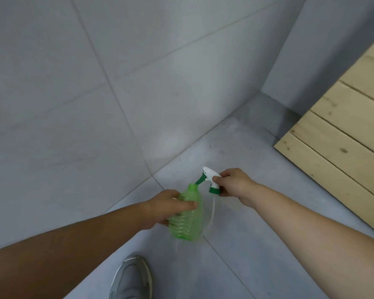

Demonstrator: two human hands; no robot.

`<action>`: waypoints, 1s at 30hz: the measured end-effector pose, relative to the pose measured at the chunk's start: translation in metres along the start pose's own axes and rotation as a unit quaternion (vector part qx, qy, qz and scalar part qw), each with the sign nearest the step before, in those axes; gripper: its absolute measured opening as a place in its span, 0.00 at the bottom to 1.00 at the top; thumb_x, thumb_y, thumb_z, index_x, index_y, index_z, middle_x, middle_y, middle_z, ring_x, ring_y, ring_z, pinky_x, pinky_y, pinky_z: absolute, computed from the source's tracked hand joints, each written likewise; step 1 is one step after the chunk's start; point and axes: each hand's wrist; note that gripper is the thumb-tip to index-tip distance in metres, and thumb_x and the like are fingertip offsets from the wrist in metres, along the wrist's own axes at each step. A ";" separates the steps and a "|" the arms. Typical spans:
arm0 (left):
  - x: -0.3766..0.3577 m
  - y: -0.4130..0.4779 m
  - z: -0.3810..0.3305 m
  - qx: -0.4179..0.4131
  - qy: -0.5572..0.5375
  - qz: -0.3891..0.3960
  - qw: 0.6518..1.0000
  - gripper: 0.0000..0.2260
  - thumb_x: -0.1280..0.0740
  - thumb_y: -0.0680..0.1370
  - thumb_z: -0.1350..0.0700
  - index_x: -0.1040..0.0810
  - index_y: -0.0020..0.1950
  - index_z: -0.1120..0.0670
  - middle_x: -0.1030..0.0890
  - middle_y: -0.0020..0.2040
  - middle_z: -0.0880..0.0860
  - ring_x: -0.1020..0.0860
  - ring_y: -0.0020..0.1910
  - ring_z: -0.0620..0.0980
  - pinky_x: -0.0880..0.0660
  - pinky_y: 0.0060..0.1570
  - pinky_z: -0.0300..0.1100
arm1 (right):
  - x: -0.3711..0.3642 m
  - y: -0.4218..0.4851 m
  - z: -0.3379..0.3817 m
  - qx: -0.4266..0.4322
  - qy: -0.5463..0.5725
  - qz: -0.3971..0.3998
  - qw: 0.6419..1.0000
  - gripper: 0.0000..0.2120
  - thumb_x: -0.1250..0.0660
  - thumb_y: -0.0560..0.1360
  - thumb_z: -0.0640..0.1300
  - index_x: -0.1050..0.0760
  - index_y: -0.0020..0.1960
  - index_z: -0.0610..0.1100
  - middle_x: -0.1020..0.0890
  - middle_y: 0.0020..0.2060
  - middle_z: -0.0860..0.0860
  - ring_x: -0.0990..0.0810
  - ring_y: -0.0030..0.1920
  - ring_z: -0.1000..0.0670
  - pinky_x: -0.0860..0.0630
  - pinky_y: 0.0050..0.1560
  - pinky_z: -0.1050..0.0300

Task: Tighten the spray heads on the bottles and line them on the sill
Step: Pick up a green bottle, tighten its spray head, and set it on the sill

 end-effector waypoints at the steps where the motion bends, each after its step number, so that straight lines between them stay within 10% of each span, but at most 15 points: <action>1: 0.000 -0.010 -0.012 -0.017 0.008 -0.004 1.000 0.23 0.21 0.69 0.45 0.19 0.58 0.56 0.14 0.50 0.55 0.13 0.51 0.55 0.16 0.55 0.49 | 0.013 -0.013 0.008 0.011 0.015 -0.005 1.000 0.04 0.33 0.78 0.38 0.25 0.46 0.37 0.20 0.47 0.36 0.18 0.42 0.41 0.17 0.49 0.45; 15: -0.048 -0.185 -0.169 -0.201 0.131 0.005 0.971 0.23 0.20 0.71 0.52 0.22 0.64 0.49 0.16 0.48 0.49 0.17 0.38 0.47 0.26 0.27 0.33 | 0.170 -0.249 0.116 0.256 0.150 -0.170 0.940 0.06 0.37 0.79 0.38 0.21 0.49 0.39 0.17 0.46 0.39 0.17 0.44 0.44 0.17 0.44 0.51; 23: -0.083 -0.237 -0.165 -0.219 0.129 -0.021 0.967 0.33 0.18 0.63 0.50 0.24 0.66 0.45 0.16 0.59 0.51 0.13 0.53 0.56 0.17 0.45 0.51 | 0.207 -0.350 0.109 0.351 0.233 -0.272 0.865 0.06 0.36 0.78 0.40 0.20 0.48 0.43 0.15 0.50 0.39 0.15 0.51 0.40 0.18 0.54 0.47; 30: -0.094 -0.250 -0.158 -0.221 0.122 -0.024 0.967 0.34 0.17 0.62 0.50 0.24 0.67 0.45 0.17 0.60 0.51 0.13 0.53 0.54 0.16 0.44 0.47 | 0.209 -0.369 0.100 0.366 0.259 -0.259 0.856 0.07 0.38 0.79 0.40 0.21 0.50 0.44 0.14 0.50 0.40 0.15 0.53 0.42 0.19 0.55 0.46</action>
Point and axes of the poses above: each hand's wrist, its own y-axis towards the middle knuckle, its own x-axis out of the back of the hand, z = x × y
